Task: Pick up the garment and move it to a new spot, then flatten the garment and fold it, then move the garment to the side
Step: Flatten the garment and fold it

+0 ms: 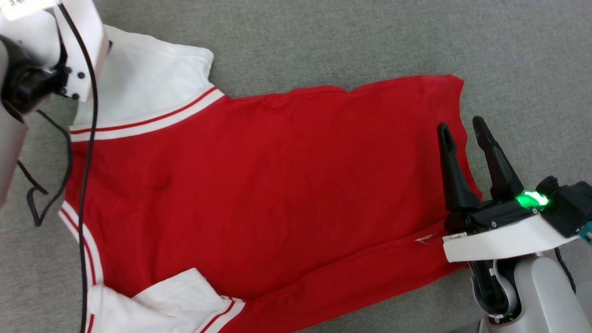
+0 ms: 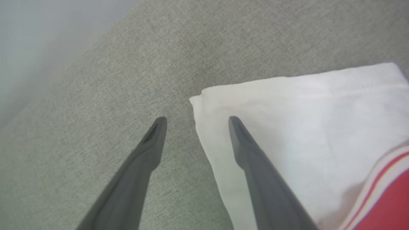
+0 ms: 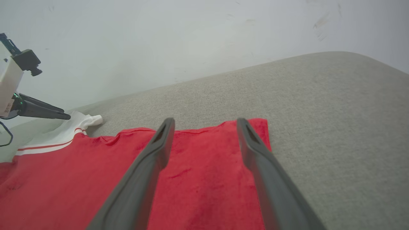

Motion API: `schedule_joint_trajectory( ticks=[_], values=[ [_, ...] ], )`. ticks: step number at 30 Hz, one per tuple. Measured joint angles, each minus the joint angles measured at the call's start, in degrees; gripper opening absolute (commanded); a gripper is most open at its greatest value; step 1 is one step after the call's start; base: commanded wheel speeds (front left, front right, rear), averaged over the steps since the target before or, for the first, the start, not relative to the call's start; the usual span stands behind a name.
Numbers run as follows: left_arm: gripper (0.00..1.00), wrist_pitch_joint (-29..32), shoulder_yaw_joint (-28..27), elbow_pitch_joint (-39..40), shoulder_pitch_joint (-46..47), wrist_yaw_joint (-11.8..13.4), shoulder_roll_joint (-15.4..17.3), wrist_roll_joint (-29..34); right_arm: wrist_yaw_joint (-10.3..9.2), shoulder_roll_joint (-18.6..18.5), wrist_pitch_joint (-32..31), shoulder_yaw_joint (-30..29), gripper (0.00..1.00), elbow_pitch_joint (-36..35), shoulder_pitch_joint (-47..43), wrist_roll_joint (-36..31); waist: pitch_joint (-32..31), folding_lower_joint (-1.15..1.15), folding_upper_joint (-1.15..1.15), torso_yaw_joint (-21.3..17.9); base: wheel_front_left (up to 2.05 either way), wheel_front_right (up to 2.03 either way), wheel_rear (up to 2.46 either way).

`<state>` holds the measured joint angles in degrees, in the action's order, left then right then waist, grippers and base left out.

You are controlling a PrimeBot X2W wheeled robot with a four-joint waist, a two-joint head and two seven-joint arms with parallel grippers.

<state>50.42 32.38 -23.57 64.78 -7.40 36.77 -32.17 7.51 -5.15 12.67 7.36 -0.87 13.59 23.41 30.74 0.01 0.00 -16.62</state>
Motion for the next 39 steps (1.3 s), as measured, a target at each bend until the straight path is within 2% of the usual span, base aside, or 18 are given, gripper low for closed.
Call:
schedule_joint_trajectory(
  ticks=[12, 13, 14, 22, 29, 35, 39],
  values=[
    [1.0, 3.1, 0.7, -2.6, 2.1, 0.1, 1.3, -0.4, 0.0, -0.3, 0.4, 2.1, 1.0, -1.3, 0.8, 2.8, 3.2, -0.01, 0.0, -2.0, 0.0, 0.0, 0.0],
    [0.32, 3.4, 0.7, -2.7, 2.2, 0.1, 1.3, -0.7, 0.0, -0.4, 0.4, 2.1, 1.0, -1.3, 0.9, 2.9, 3.4, -0.01, 0.0, -2.0, 0.0, 0.0, 0.0],
    [0.0, 3.8, 0.5, -2.8, 2.3, 0.1, 1.1, -1.5, 0.0, -0.4, 0.4, 2.1, 1.0, -1.3, 0.9, 2.9, 3.6, -0.01, 0.0, -2.1, 0.0, 0.0, 0.0],
    [0.0, 1.5, -0.5, -3.3, 1.0, 0.9, -0.2, -3.4, 0.0, -1.0, 0.3, 1.5, 1.0, -0.8, 1.5, 2.4, 2.6, -0.01, 0.0, -1.2, 0.0, 0.0, 0.0],
    [0.0, -5.7, -2.1, -2.3, -1.5, 1.4, -0.6, -4.4, 0.0, -2.8, -2.5, 0.0, 1.0, -0.7, 1.3, 1.6, -1.7, -0.01, 0.0, 0.7, 0.0, 0.0, 0.0],
    [0.0, -10.9, -3.0, 2.1, -5.8, 1.4, -1.4, -5.8, 0.0, -6.7, -9.3, -2.2, 1.0, -0.6, 0.3, -0.2, -6.0, -0.01, 0.0, 3.5, 0.0, 0.0, 0.0],
    [0.0, -13.6, -2.8, 7.8, -9.6, 1.8, -1.0, -5.7, -0.01, -11.0, -18.7, -3.2, 1.0, -0.2, 0.6, -0.4, -8.4, -0.01, 0.0, 5.8, 0.0, 0.0, 0.0]
  ],
)
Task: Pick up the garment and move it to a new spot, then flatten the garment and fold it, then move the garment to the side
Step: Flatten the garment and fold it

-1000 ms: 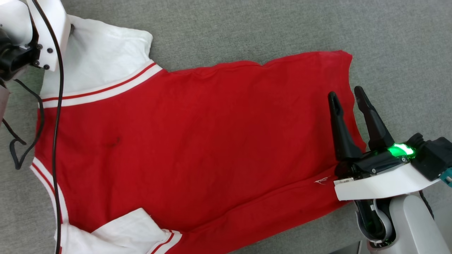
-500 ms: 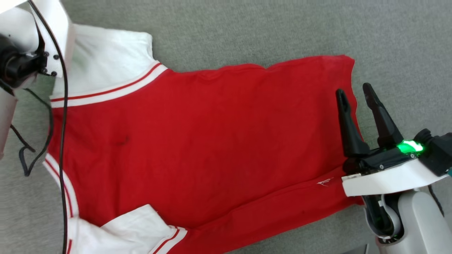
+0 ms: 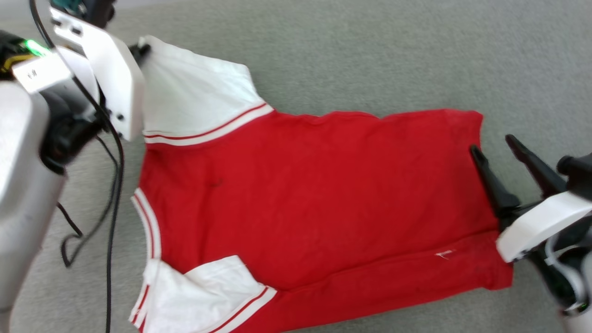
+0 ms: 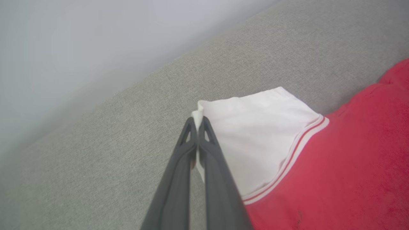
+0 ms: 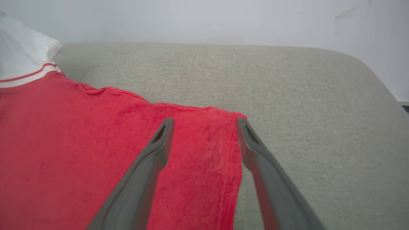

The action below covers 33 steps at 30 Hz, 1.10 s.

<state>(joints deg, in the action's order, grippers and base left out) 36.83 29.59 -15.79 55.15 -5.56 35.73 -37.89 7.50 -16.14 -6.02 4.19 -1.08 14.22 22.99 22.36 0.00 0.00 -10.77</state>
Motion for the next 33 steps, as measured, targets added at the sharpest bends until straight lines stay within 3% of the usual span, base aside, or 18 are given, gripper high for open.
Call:
schedule_joint_trajectory(
  ticks=[10, 14, 23, 32, 33],
  values=[
    [0.0, -2.6, 0.4, 19.4, -11.8, 4.9, 1.8, 0.3, 0.02, -12.5, -26.5, -2.1, 1.0, 3.3, 7.5, 4.0, -1.9, -0.01, 0.0, 7.0, 0.0, 0.0, 0.0],
    [0.0, -3.3, 1.2, 25.1, -14.5, 6.2, 1.9, 0.9, 0.03, -13.6, -33.3, -2.5, 1.0, 7.3, 11.4, 6.0, -0.6, 0.0, 0.0, 8.7, 0.0, 0.0, 0.0],
    [0.0, -5.9, 2.3, 30.8, -16.5, 7.7, 1.1, 3.1, 0.01, -16.4, -39.5, 0.8, 1.0, 14.2, 17.4, 5.2, 2.9, 0.0, 0.0, 12.2, 0.0, 0.0, 0.0],
    [0.0, -6.9, 3.4, 31.2, -16.5, 7.7, -0.2, 3.6, -0.11, -19.7, -38.8, 7.0, 1.0, 17.1, 18.6, 5.5, 4.7, -0.01, 0.0, 14.5, 0.0, 0.0, 0.0],
    [0.0, -7.2, 3.4, 31.1, -16.5, 7.7, -0.3, 3.7, -0.11, -20.1, -38.6, 7.9, 0.65, 17.3, 18.7, 5.7, 4.8, -0.01, 0.0, 14.7, 0.0, 0.0, 0.0]
  ],
)
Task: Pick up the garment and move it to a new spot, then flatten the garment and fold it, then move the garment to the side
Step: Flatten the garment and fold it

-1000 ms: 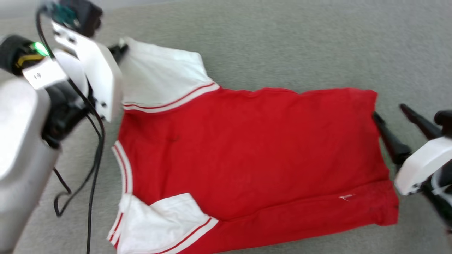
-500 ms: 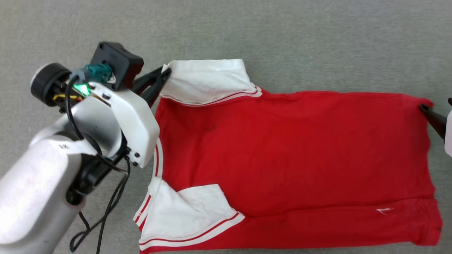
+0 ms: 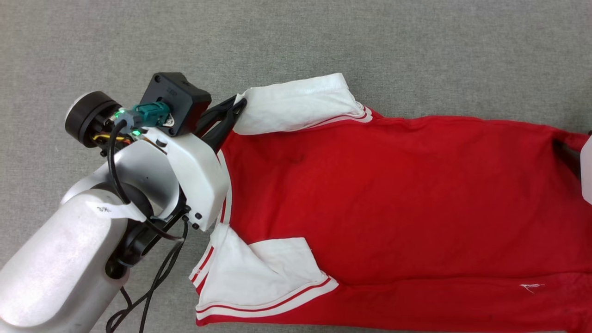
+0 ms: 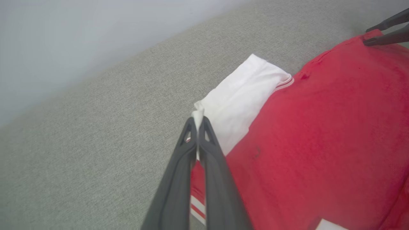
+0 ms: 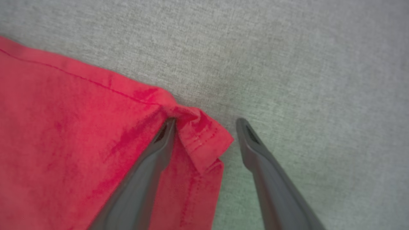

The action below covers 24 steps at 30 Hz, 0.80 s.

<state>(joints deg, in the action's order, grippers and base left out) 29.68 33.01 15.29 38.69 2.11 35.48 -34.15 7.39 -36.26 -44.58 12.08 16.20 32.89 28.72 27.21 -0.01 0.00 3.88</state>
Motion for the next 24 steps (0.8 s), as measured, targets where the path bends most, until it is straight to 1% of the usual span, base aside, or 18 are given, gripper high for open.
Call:
schedule_joint_trajectory(
  ticks=[1, 2, 7, 8, 13, 14, 17, 18, 24],
  values=[
    [0.0, -0.2, 0.0, -0.2, 0.0, 0.0, 0.0, 0.1, -0.01, -0.4, 0.2, 0.7, 0.25, 0.3, 0.0, 0.3, 0.1, 0.0, 0.0, 0.1, 0.0, 0.0, 0.0],
    [0.0, -0.4, 0.0, -0.4, 0.0, 0.2, -0.1, 0.1, -0.07, -0.7, 0.5, 1.3, 0.0, 0.5, 0.0, 0.8, 0.1, 0.0, 0.0, 0.3, 0.0, 0.0, 0.0],
    [0.0, -2.1, 0.0, -2.2, -1.1, 0.6, -0.6, 0.1, 0.03, -0.3, 4.7, 2.7, 0.0, 2.7, 0.0, 2.9, -1.0, 0.01, 0.0, 0.4, 0.0, 0.0, 0.0],
    [0.0, -2.9, -0.1, -2.8, -1.7, 0.9, -0.7, 0.1, 0.12, -0.1, 7.4, 2.7, 0.0, 3.7, 0.0, 3.2, -1.8, 0.01, 0.0, 0.3, 0.0, 0.0, 0.0],
    [0.0, -5.0, -0.4, -3.9, -3.7, 1.6, -1.5, -0.9, 0.13, 0.8, 13.4, 2.2, 0.0, 6.0, 0.0, 4.6, -4.3, 0.01, 0.0, 0.0, 0.0, 0.0, 0.0],
    [0.0, -5.0, -0.4, -3.9, -3.7, 1.6, -1.5, -0.9, 0.13, 0.8, 13.4, 2.2, 0.0, 6.0, 0.0, 4.6, -4.3, 0.01, 0.0, 0.0, 0.0, 0.0, 0.0],
    [0.0, -6.4, -1.1, -4.4, -5.9, 2.5, -1.5, -1.4, 0.13, 2.0, 17.5, 1.4, 0.0, 7.1, -0.1, 5.9, -7.0, 0.01, 0.0, -0.4, 0.0, 0.0, 0.0],
    [0.0, -6.4, -1.1, -4.4, -5.9, 2.5, -1.5, -1.4, 0.13, 2.0, 17.5, 1.4, 0.0, 7.1, -0.1, 5.9, -7.0, 0.01, 0.0, -0.4, 0.0, 0.0, 0.0],
    [0.0, -8.4, -2.1, -4.0, -10.6, 4.5, -0.9, -2.5, 0.13, 2.9, 20.7, 0.1, 0.0, 8.4, -3.6, 7.8, -11.4, 0.01, 0.0, -0.8, 0.0, 0.0, 0.0]
  ],
)
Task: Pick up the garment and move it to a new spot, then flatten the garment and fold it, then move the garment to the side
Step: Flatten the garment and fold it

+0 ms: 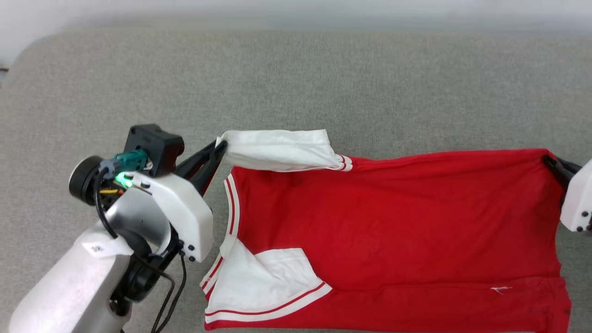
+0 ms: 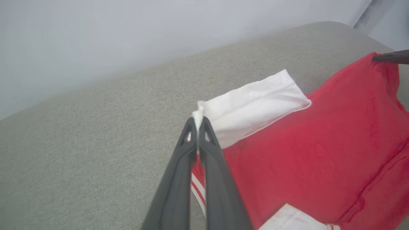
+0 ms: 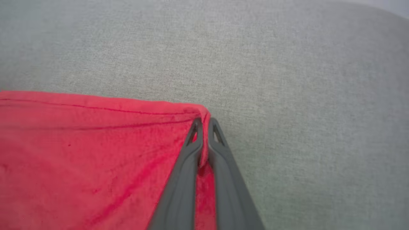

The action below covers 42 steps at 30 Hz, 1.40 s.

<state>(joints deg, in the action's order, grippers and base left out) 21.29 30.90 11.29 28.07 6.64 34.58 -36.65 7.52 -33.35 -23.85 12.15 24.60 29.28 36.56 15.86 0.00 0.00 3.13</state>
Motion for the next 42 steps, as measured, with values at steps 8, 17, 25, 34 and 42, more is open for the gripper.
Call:
schedule_joint_trajectory(
  ticks=[8, 17, 25, 34, 42],
  values=[
    [0.0, -2.6, -0.3, 1.5, -6.7, 2.5, -0.3, -1.3, 0.0, 1.2, 3.6, -4.8, 0.0, -0.5, -6.6, 2.9, -4.3, -0.01, 0.0, 0.6, 0.0, 0.0, 0.0],
    [0.0, -5.0, 1.0, -0.1, -19.1, 4.0, 1.0, -3.6, 0.0, 2.4, 2.6, -7.5, 0.0, -4.8, -19.4, 8.1, -6.6, -0.01, 0.0, 1.3, 0.0, 0.0, 0.0],
    [0.0, -5.1, 3.7, -3.9, -22.9, 3.1, 1.5, -3.9, 0.0, 0.3, -1.2, -6.6, 0.0, -8.4, -25.2, 11.6, -6.6, -0.01, 0.0, 0.9, 0.0, 0.0, 0.0],
    [0.0, -5.8, 5.8, -10.2, -22.8, 1.2, 0.1, -3.4, 0.0, -2.0, -3.1, -4.2, 0.0, -10.7, -27.1, 11.4, -6.0, 0.0, 0.0, 0.4, 0.0, 0.0, 0.0],
    [0.71, -7.1, 7.4, -14.7, -21.3, -0.7, -2.0, -2.9, 0.0, -4.0, -2.4, -1.6, 1.0, -11.5, -28.2, 10.9, -6.2, 0.0, 0.0, 0.4, 0.0, 0.0, 0.0]
  ],
)
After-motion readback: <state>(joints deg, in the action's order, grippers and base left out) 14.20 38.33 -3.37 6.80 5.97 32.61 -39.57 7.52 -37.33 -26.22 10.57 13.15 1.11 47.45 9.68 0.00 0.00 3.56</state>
